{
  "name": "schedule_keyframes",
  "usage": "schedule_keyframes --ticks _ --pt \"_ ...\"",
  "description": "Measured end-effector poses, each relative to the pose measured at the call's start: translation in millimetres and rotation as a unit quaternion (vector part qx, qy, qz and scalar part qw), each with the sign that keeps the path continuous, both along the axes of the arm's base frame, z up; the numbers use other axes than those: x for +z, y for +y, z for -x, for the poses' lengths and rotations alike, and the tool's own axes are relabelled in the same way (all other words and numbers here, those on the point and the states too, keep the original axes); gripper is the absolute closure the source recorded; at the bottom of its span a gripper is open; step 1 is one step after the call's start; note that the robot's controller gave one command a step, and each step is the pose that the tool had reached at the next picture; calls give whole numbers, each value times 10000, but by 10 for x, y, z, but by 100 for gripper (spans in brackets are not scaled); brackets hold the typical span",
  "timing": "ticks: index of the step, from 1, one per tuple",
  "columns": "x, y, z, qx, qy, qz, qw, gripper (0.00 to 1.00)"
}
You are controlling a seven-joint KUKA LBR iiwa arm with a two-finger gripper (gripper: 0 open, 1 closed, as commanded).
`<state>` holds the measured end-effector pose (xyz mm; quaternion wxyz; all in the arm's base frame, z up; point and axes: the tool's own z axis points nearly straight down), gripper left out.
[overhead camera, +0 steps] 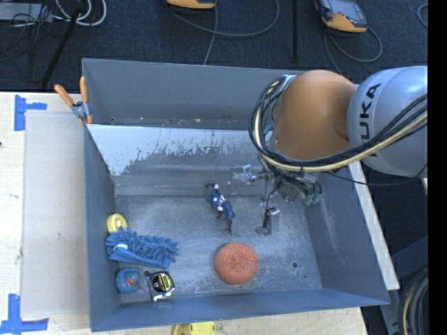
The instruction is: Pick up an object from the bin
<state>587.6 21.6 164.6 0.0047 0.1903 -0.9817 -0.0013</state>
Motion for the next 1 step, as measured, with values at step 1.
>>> schedule_keyframes --ticks 1 --pt "141 17 14 -32 -37 -3 10000 0"
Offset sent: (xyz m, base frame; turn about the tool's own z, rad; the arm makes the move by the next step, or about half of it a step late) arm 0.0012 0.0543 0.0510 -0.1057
